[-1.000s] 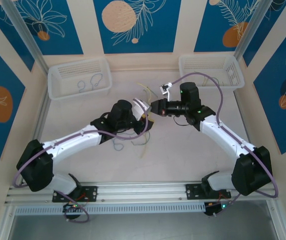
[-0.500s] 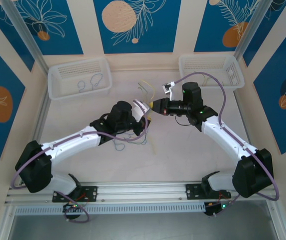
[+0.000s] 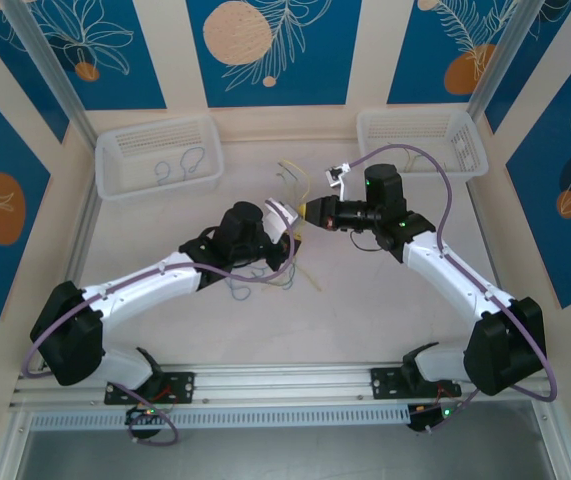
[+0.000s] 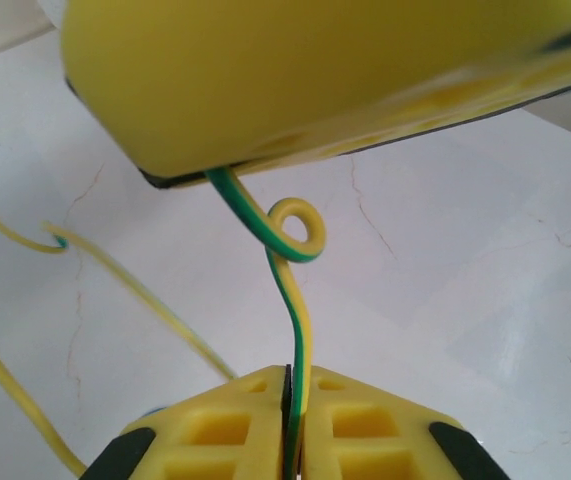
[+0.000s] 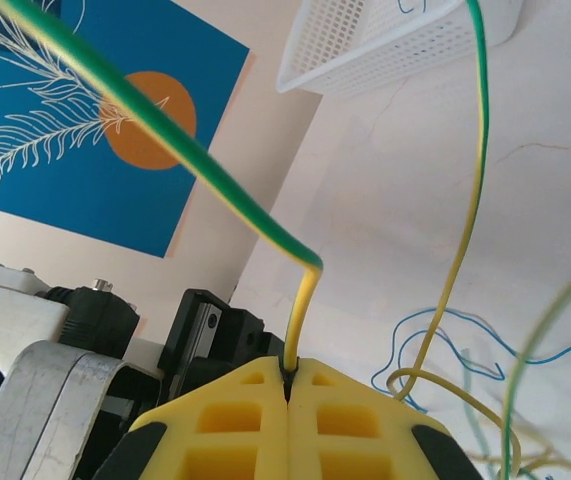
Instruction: Untangle the cables
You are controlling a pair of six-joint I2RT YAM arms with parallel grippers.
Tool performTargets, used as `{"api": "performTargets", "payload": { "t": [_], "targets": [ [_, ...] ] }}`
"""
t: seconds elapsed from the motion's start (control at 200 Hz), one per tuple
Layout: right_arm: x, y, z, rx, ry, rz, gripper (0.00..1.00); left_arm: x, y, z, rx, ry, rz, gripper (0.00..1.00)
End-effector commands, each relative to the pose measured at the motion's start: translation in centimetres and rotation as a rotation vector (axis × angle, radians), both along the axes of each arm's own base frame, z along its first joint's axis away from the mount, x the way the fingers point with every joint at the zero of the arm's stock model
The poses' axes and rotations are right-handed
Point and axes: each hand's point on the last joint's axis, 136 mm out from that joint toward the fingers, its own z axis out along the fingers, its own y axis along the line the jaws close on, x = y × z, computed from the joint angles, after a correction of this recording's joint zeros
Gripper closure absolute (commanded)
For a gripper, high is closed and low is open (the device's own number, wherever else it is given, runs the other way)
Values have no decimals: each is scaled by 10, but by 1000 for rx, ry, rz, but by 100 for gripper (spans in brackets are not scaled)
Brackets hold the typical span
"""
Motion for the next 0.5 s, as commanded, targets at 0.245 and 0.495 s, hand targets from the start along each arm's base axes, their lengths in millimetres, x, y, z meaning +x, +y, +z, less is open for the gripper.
{"api": "performTargets", "payload": {
  "t": [0.245,0.495],
  "targets": [
    [0,-22,5,12,-67,-78,40,2,0,28,-63,-55,16,100],
    [14,-63,-22,116,10,-225,27,-1,3,35,-92,-70,19,100]
  ]
}}
